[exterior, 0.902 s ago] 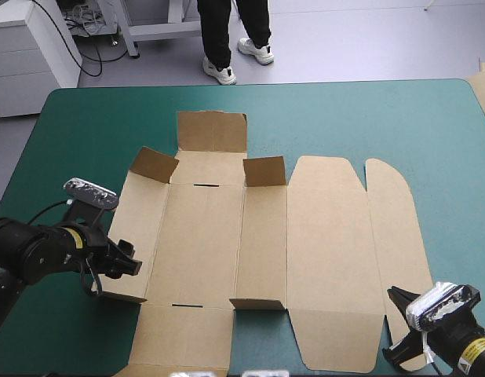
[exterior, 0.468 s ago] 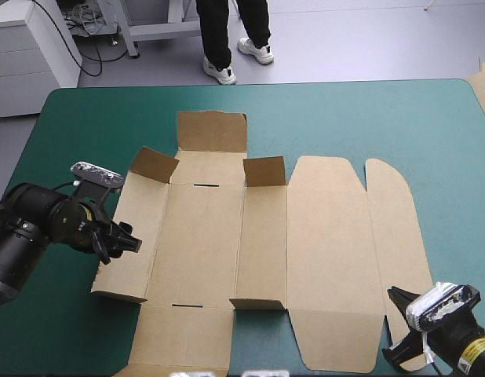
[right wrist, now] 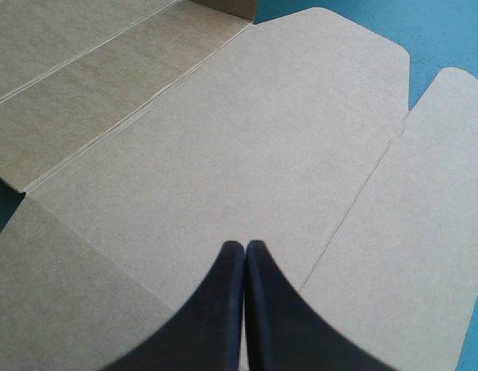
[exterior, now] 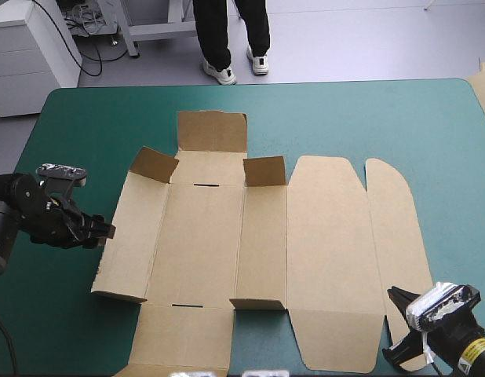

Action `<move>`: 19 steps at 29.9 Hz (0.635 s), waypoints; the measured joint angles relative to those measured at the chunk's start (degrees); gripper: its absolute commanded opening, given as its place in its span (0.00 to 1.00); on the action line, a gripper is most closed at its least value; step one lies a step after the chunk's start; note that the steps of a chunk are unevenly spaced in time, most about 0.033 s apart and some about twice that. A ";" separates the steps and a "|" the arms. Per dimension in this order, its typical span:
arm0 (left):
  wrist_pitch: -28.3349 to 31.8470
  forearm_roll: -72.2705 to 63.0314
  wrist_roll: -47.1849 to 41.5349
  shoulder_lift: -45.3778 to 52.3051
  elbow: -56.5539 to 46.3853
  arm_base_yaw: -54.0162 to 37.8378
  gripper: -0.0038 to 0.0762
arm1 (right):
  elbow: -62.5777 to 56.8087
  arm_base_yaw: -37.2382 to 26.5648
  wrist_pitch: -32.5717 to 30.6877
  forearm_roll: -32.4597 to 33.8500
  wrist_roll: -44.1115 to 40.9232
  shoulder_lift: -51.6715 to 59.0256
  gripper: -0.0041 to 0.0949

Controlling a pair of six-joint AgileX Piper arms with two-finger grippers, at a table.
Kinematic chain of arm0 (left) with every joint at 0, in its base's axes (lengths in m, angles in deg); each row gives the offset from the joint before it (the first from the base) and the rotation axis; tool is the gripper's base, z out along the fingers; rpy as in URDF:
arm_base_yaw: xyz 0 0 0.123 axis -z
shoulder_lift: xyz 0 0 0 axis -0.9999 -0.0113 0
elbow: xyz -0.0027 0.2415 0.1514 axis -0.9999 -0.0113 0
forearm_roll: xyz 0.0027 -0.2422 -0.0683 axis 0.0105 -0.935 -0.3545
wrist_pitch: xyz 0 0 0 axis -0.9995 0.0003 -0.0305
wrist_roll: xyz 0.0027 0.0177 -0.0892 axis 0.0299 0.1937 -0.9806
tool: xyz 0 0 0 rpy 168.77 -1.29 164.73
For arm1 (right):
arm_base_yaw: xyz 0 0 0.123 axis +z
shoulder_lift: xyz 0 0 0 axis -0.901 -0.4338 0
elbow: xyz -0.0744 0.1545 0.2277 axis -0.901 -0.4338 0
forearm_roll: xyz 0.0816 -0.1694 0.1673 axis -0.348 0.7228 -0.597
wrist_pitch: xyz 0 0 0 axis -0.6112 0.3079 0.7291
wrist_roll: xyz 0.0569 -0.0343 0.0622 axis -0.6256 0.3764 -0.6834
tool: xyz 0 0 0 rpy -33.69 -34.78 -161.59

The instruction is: Fold the box

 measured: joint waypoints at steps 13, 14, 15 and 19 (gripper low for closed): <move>0.37 -9.55 5.79 -5.15 0.00 -5.09 0.69 | 0.00 0.00 0.00 0.00 0.00 0.00 0.02; 0.37 -9.78 5.85 -5.15 0.00 -5.09 0.69 | 0.00 0.00 0.00 0.00 0.00 0.00 0.02; 0.37 -9.99 5.92 -5.15 0.00 -5.09 0.69 | 0.00 0.00 0.00 0.00 0.00 0.00 0.02; 0.37 -10.08 7.28 -5.20 0.00 -5.09 0.69 | 0.00 0.00 0.00 0.00 0.00 0.00 0.02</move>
